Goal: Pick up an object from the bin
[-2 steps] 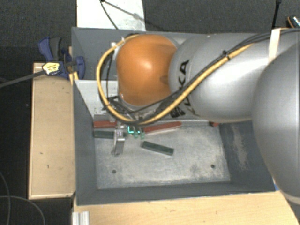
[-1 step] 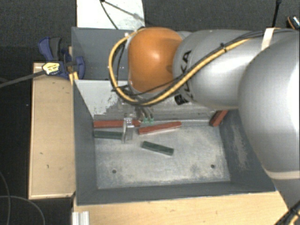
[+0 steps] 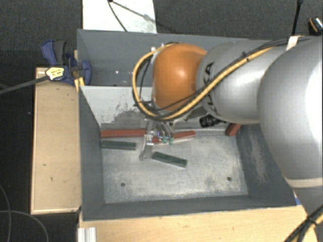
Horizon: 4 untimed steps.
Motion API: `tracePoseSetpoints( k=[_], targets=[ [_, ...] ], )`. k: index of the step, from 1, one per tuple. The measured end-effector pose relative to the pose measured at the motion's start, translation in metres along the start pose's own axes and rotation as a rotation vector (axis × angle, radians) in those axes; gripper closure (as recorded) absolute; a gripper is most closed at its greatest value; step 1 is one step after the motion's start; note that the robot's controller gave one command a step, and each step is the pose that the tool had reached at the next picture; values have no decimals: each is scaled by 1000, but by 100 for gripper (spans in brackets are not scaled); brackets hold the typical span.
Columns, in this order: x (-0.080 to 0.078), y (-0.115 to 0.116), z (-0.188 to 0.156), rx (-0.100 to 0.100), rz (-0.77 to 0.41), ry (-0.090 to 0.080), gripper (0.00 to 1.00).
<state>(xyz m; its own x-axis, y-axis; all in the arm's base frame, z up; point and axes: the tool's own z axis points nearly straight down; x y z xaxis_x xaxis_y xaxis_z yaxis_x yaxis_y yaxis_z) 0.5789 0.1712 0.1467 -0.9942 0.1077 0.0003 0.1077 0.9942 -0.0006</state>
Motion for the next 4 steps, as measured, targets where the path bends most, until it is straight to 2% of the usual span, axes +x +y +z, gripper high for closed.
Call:
tracePoseSetpoints(
  k=[1, 2, 3, 4],
  targets=[
    [19, -47, 80, 1, 87, 3, 0],
    [14, -101, 76, 2, 77, 0, 0],
    [14, -97, 76, -2, 78, 0, 100],
    [10, -77, -71, -5, 49, -11, 100]
  ],
)
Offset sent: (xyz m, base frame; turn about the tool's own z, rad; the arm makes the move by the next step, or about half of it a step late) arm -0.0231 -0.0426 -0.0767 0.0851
